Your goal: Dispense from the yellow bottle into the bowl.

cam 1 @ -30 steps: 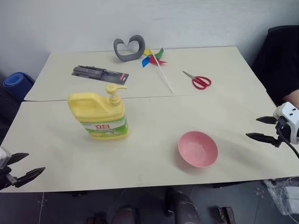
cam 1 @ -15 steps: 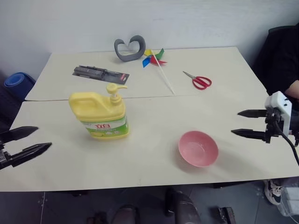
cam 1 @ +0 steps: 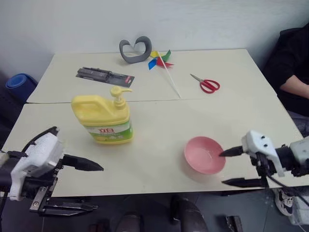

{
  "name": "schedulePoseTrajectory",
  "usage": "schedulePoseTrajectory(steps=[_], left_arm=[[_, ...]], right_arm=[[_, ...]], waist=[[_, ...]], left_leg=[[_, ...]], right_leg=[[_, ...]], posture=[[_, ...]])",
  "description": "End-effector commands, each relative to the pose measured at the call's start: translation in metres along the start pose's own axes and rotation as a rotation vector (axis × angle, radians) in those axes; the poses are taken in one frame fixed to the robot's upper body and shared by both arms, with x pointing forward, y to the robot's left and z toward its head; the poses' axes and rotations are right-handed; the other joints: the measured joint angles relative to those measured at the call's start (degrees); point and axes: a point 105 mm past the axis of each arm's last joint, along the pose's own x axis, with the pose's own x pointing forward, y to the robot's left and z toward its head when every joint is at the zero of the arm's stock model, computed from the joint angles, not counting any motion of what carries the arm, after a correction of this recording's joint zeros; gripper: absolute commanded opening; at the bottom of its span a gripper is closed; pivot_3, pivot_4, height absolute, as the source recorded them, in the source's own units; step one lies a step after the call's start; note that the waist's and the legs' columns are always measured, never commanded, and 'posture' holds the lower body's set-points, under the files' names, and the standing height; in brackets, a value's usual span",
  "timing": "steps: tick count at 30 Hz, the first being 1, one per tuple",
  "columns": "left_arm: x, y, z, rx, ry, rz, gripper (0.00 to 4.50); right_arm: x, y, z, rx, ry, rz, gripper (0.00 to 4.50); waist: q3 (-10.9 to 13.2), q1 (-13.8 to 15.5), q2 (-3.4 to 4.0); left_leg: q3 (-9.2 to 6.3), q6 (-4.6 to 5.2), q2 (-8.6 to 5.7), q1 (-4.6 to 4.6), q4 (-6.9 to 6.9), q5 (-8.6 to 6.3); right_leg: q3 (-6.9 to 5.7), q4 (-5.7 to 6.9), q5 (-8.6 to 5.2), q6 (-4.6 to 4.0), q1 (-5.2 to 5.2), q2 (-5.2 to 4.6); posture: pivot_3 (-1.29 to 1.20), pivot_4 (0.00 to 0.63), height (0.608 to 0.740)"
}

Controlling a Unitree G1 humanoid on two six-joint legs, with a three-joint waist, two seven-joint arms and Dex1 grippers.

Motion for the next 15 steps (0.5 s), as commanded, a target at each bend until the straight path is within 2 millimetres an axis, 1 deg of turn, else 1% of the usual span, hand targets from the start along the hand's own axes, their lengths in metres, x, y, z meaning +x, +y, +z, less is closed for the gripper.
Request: schedulePoseTrajectory(steps=[1,2,5,10,13,15], left_arm=[[0.001,0.007,-0.002,0.047,0.016,0.011,4.46],[0.001,0.009,0.001,0.054,0.003,0.007,4.46],[0.001,0.012,0.008,0.062,-0.021,-0.002,4.46],[0.003,0.019,0.009,0.079,-0.015,0.013,4.46],[0.004,0.021,0.01,0.089,-0.014,0.019,4.46],[0.004,0.024,0.013,0.102,-0.022,0.03,4.46]], right_arm=[[0.011,-0.003,0.006,-0.092,-0.007,-0.102,4.5],[0.016,-0.005,0.004,-0.1,-0.008,-0.133,4.5],[0.03,-0.002,-0.003,-0.101,0.0,-0.151,4.5],[0.049,-0.001,-0.013,-0.122,-0.005,-0.168,4.5],[0.059,-0.004,-0.019,-0.144,0.007,-0.187,4.5],[0.065,-0.007,-0.02,-0.146,-0.001,-0.196,4.5]], waist=[[0.0,-0.07,-0.11],[-0.03,-0.07,-0.19],[-0.04,-0.04,-0.33],[-0.06,-0.03,-0.39],[-0.06,-0.12,-0.42],[-0.06,-0.11,-0.52]], left_leg=[[0.04,-0.01,0.0,0.04,0.01,0.0],[0.07,-0.01,-0.01,0.09,0.01,0.01],[0.08,-0.01,0.0,0.32,0.01,0.03],[0.02,0.01,-0.01,0.47,-0.01,0.03],[0.02,0.01,-0.01,0.51,-0.01,0.03],[0.03,0.01,-0.01,0.54,-0.01,0.03]], right_leg=[[0.04,-0.03,0.0,-0.01,0.0,0.0],[0.09,-0.1,0.0,-0.02,0.01,-0.02],[0.19,-0.06,0.0,-0.08,0.12,-0.02],[0.33,0.08,-0.01,-0.09,0.11,-0.01],[0.37,0.1,0.0,-0.1,0.12,0.0],[0.41,0.11,0.0,-0.1,0.12,0.01]], posture=[[0.0,0.15,0.74],[0.0,0.15,0.74],[0.0,0.15,0.74],[0.0,0.15,0.74],[0.0,0.15,0.74],[0.0,0.15,0.74]])
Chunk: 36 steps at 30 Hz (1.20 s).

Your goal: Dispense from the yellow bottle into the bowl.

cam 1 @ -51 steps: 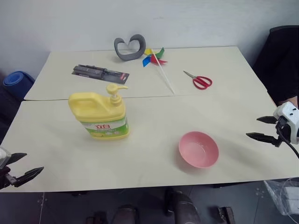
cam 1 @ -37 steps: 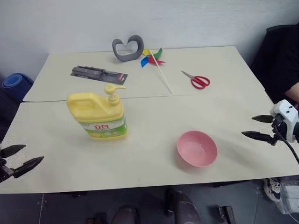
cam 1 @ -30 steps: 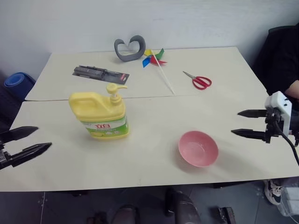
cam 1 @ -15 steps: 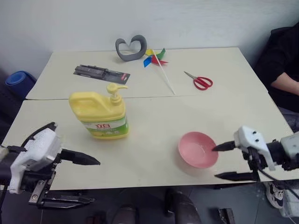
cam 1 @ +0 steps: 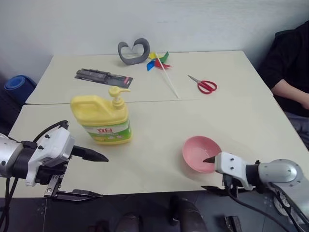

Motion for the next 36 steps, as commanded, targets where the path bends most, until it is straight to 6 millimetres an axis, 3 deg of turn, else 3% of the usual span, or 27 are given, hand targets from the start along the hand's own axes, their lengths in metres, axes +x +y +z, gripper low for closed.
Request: schedulePoseTrajectory(steps=[1,5,7,16,21,25,26,31,36], left_arm=[[-0.001,0.006,0.007,0.042,-0.005,0.03,4.46],[0.001,0.012,0.01,0.055,-0.021,0.054,4.46],[0.002,0.013,0.012,0.062,-0.028,0.059,4.5],[0.002,0.017,0.018,0.073,-0.048,0.073,4.5],[0.001,0.018,0.017,0.075,-0.051,0.077,4.5],[0.0,0.02,0.017,0.08,-0.05,0.089,4.5],[0.0,0.02,0.017,0.081,-0.051,0.092,4.5],[-0.001,0.024,0.019,0.092,-0.069,0.131,4.5],[-0.019,0.038,0.043,0.102,-0.203,0.251,4.5]], right_arm=[[0.009,-0.006,0.001,-0.028,-0.018,-0.04,4.5],[0.018,-0.015,-0.002,-0.038,-0.019,-0.069,4.5],[0.021,-0.022,-0.003,-0.028,-0.026,-0.089,4.11],[0.028,-0.028,-0.005,-0.028,-0.02,-0.099,1.11],[0.029,-0.03,-0.005,-0.027,-0.015,-0.103,1.11],[0.03,-0.029,-0.002,-0.029,-0.025,-0.09,0.12],[0.03,-0.03,-0.002,-0.032,-0.027,-0.089,0.05],[0.028,-0.037,0.005,-0.064,-0.042,-0.116,0.05],[0.016,-0.06,0.039,-0.227,-0.078,-0.088,0.05]], waist=[[0.01,0.04,-0.05],[0.0,0.02,-0.07],[0.01,0.01,-0.09],[0.01,0.04,-0.09],[0.01,0.01,-0.09],[0.0,0.01,-0.1],[-0.03,-0.03,-0.15],[-0.04,-0.05,-0.17],[0.0,-0.09,-0.21]], left_leg=[[0.0,0.0,0.0,0.01,0.0,0.0],[0.02,0.02,0.0,0.07,0.0,0.01],[0.02,0.02,0.0,0.09,0.0,0.01],[0.02,0.04,0.0,0.07,-0.01,0.0],[0.04,0.04,0.0,0.09,-0.01,0.0],[0.03,0.04,0.01,0.09,-0.01,0.0],[0.04,0.04,0.0,0.1,-0.01,0.0],[0.04,0.04,0.01,0.11,-0.01,0.0],[0.12,0.06,0.0,0.19,0.0,0.01]], right_leg=[[0.01,0.01,0.0,0.0,0.0,0.0],[0.09,0.05,0.0,-0.01,0.02,0.0],[0.09,0.06,0.0,-0.01,0.02,0.01],[0.07,0.29,0.01,-0.01,0.01,0.01],[0.1,0.32,0.01,-0.01,0.02,0.01],[0.08,0.33,0.0,-0.02,0.01,0.02],[0.1,0.32,0.01,-0.02,0.03,0.01],[0.11,0.33,0.01,-0.02,0.03,0.02],[0.23,0.41,0.03,-0.03,0.01,0.02]], posture=[[0.0,0.15,0.74],[0.0,0.15,0.74],[0.0,0.15,0.74],[0.0,0.15,0.74],[0.0,0.15,0.74],[0.0,0.15,0.74],[0.0,0.15,0.74],[0.0,0.15,0.74],[0.0,0.15,0.74]])
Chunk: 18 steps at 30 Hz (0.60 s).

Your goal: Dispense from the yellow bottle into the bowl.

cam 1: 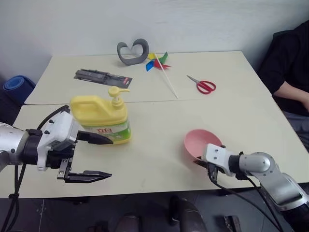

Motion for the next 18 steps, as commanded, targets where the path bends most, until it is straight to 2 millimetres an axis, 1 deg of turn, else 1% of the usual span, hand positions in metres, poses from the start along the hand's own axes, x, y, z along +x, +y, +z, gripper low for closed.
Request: schedulePoseTrajectory(steps=[1,2,3,5,6,7,9,10,11,13,14,15,17,18], left_arm=[[-0.014,0.015,0.024,0.032,-0.103,0.109,4.5],[-0.02,0.023,0.031,0.037,-0.138,0.156,4.5],[-0.023,0.029,0.035,0.038,-0.16,0.186,4.5],[-0.035,0.044,0.04,0.04,-0.181,0.256,4.1],[-0.04,0.051,0.041,0.042,-0.183,0.286,3.91],[-0.042,0.056,0.042,0.044,-0.184,0.305,3.58],[-0.045,0.071,0.05,0.069,-0.218,0.34,2.96],[-0.045,0.079,0.056,0.086,-0.232,0.358,2.63],[-0.044,0.085,0.059,0.098,-0.24,0.369,2.31],[-0.039,0.098,0.063,0.117,-0.245,0.382,1.69],[-0.037,0.102,0.064,0.122,-0.245,0.382,1.46],[-0.032,0.107,0.064,0.131,-0.243,0.379,1.09],[-0.026,0.113,0.065,0.145,-0.238,0.376,0.47],[-0.022,0.113,0.066,0.152,-0.241,0.362,0.25]], right_arm=[[-0.008,-0.021,0.031,-0.146,-0.059,0.01,0.05],[-0.009,-0.031,0.044,-0.184,-0.087,0.015,0.05],[-0.01,-0.037,0.052,-0.208,-0.105,0.02,0.05],[-0.01,-0.056,0.087,-0.262,-0.206,0.038,0.0],[-0.011,-0.063,0.101,-0.277,-0.244,0.054,0.0],[-0.011,-0.067,0.11,-0.286,-0.268,0.068,0.0],[-0.008,-0.08,0.133,-0.36,-0.293,0.1,0.0],[-0.005,-0.084,0.144,-0.401,-0.304,0.119,0.0],[-0.003,-0.087,0.151,-0.428,-0.31,0.134,0.0],[0.005,-0.09,0.171,-0.455,-0.339,0.171,0.0],[0.008,-0.091,0.178,-0.463,-0.348,0.184,0.0],[0.013,-0.092,0.186,-0.485,-0.35,0.199,0.0],[0.02,-0.093,0.194,-0.513,-0.348,0.216,0.0],[0.024,-0.093,0.198,-0.526,-0.345,0.223,0.0]], waist=[[0.0,0.01,-0.01],[0.01,-0.01,-0.02],[0.02,-0.06,-0.03],[0.02,-0.24,-0.04],[0.06,-0.58,-0.06],[0.07,-0.73,-0.05],[0.06,-1.09,-0.08],[0.07,-1.1,-0.09],[0.07,-1.11,-0.1],[0.06,-1.29,-0.11],[0.06,-1.38,-0.1],[0.06,-1.47,-0.1],[0.06,-1.53,-0.1],[0.07,-1.54,-0.11]], left_leg=[[0.01,-0.01,0.0,0.01,0.0,0.0],[0.0,-0.02,0.01,0.01,0.0,0.01],[0.01,-0.03,0.01,0.04,0.0,0.02],[0.05,-0.04,0.0,0.05,-0.02,0.05],[0.07,-0.07,0.02,0.1,-0.02,0.05],[0.12,-0.09,0.01,0.06,-0.02,0.09],[0.3,-0.14,0.02,0.06,-0.06,0.11],[0.3,-0.15,0.03,0.06,-0.05,0.12],[0.24,-0.15,0.03,0.03,0.01,0.13],[0.23,-0.14,0.02,-0.01,0.05,0.13],[0.23,-0.15,0.01,-0.01,0.04,0.13],[0.24,-0.15,0.01,-0.03,0.04,0.13],[0.24,-0.15,0.01,-0.07,0.04,0.13],[0.23,-0.15,0.02,-0.08,0.04,0.13]], right_leg=[[0.0,0.02,0.0,0.0,0.0,0.01],[-0.01,0.05,0.0,-0.01,0.0,0.02],[0.01,0.08,0.0,-0.01,0.01,0.03],[0.03,0.08,0.03,-0.04,-0.01,0.02],[0.04,0.12,0.02,-0.04,0.0,0.07],[0.05,0.11,0.05,-0.07,-0.03,0.07],[-0.11,0.12,0.03,-0.11,-0.04,0.07],[-0.2,0.08,0.03,-0.12,-0.09,0.07],[-0.3,0.07,0.03,-0.12,-0.11,0.04],[-0.34,0.06,0.04,-0.11,-0.12,0.01],[-0.36,0.07,0.04,-0.11,-0.12,0.0],[-0.37,0.07,0.04,-0.1,-0.13,0.0],[-0.41,0.07,0.04,-0.1,-0.16,-0.01],[-0.43,0.08,0.04,-0.1,-0.17,-0.01]], posture=[[0.0,0.15,0.74],[0.0,0.15,0.74],[0.0,0.15,0.74],[0.0,0.15,0.74],[0.0,0.15,0.74],[0.0,0.15,0.74],[0.0,0.15,0.74],[0.0,0.15,0.74],[0.0,0.15,0.74],[0.0,0.15,0.74],[0.0,0.15,0.74],[0.0,0.15,0.74],[0.0,0.15,0.74],[0.0,0.15,0.74]])
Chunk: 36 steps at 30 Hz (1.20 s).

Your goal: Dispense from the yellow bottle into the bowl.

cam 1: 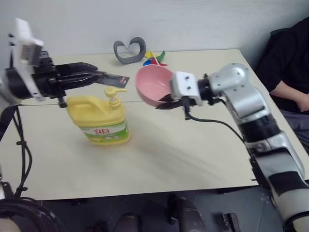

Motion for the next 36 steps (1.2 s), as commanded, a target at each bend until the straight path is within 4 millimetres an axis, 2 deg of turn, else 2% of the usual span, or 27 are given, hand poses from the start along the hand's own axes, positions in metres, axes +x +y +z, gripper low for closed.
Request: schedulePoseTrajectory(steps=[1,6,10,14,17,21,29,36], left_arm=[[0.005,0.003,0.007,0.053,-0.008,-0.008,0.25],[0.007,0.0,0.01,0.061,-0.017,-0.027,0.25],[0.003,-0.001,0.009,0.062,-0.011,-0.029,0.25],[-0.005,-0.012,0.009,0.073,0.01,-0.079,0.25],[-0.009,-0.009,0.007,0.079,0.032,-0.058,0.25],[-0.01,-0.009,0.002,0.079,0.056,-0.058,0.25],[-0.003,-0.001,0.014,0.118,0.004,-0.021,0.25],[0.0,-0.003,0.004,0.124,0.048,-0.04,0.25]], right_arm=[[0.006,-0.01,0.008,-0.071,0.008,0.015,0.0],[0.011,-0.011,0.005,-0.104,0.026,0.048,0.0],[0.012,-0.012,0.013,-0.127,0.015,0.073,0.0],[0.014,-0.015,0.026,-0.182,0.011,0.099,0.0],[0.016,-0.012,0.032,-0.189,-0.001,0.133,0.0],[0.02,-0.009,0.033,-0.202,-0.001,0.155,0.0],[0.024,-0.009,0.035,-0.209,-0.005,0.165,0.0],[0.019,-0.011,0.031,-0.215,0.02,0.167,0.0]], waist=[[0.0,-0.02,-0.01],[0.01,-0.02,-0.01],[0.01,-0.06,0.0],[0.03,-0.36,0.03],[0.03,-0.3,0.03],[0.03,-0.13,0.03],[0.03,-0.21,0.03],[0.03,-0.35,0.03]], left_leg=[[-0.03,0.0,0.01,-0.04,0.0,0.0],[-0.11,0.0,0.03,-0.12,0.06,0.0],[-0.16,-0.01,0.05,-0.16,0.22,0.0],[-0.16,-0.04,0.08,-0.17,0.42,-0.02],[-0.27,-0.08,0.12,-0.24,0.56,-0.04],[-0.36,-0.09,0.11,-0.34,0.62,-0.04],[-0.43,-0.09,0.11,-0.41,0.66,-0.04],[-0.43,-0.09,0.11,-0.41,0.65,-0.05]], right_leg=[[-0.04,-0.01,0.0,0.0,-0.02,0.0],[-0.09,-0.02,0.0,0.0,-0.04,-0.04],[-0.1,0.03,0.0,0.0,-0.04,-0.05],[-0.07,0.14,0.0,0.0,-0.04,-0.05],[-0.12,0.19,-0.01,-0.02,-0.03,-0.04],[-0.19,0.18,-0.01,-0.02,-0.03,-0.06],[-0.25,0.19,-0.01,-0.02,-0.04,-0.05],[-0.25,0.18,-0.01,-0.02,-0.04,-0.05]], posture=[[0.0,0.15,0.74],[0.0,0.15,0.74],[0.0,0.15,0.74],[0.0,0.15,0.74],[0.0,0.15,0.74],[0.0,0.15,0.74],[0.0,0.15,0.74],[0.0,0.15,0.74]])
